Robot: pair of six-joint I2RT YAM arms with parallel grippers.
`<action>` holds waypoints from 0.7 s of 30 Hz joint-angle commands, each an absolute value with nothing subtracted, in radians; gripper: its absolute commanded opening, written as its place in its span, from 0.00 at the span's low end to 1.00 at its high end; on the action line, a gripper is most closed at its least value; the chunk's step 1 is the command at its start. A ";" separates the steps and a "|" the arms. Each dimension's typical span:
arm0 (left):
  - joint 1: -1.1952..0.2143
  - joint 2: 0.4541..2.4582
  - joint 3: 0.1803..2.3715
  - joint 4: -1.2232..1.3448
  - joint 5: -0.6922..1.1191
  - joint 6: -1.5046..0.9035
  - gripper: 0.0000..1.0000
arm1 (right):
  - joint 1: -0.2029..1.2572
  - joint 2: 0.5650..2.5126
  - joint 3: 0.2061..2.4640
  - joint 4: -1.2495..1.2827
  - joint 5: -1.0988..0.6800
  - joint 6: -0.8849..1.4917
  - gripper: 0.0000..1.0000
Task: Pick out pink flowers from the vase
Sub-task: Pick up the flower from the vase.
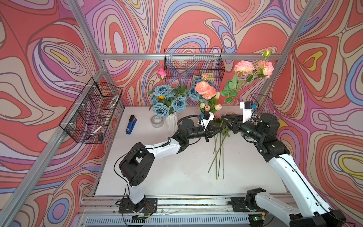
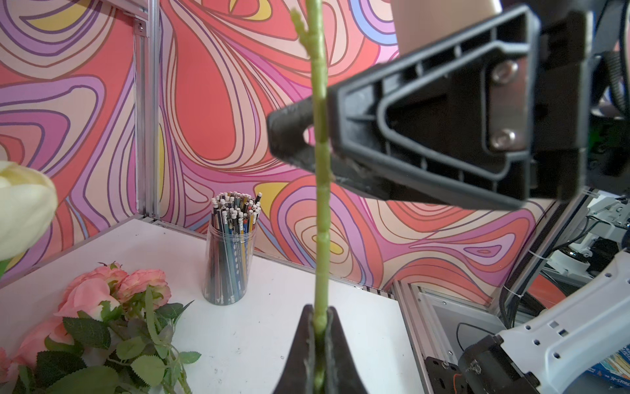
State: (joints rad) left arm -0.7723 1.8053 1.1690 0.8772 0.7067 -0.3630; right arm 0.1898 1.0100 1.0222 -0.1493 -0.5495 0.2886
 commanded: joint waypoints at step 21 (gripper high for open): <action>-0.788 1.856 1.164 1.319 0.733 -0.728 0.00 | 0.195 0.982 0.816 0.440 -0.725 0.611 0.26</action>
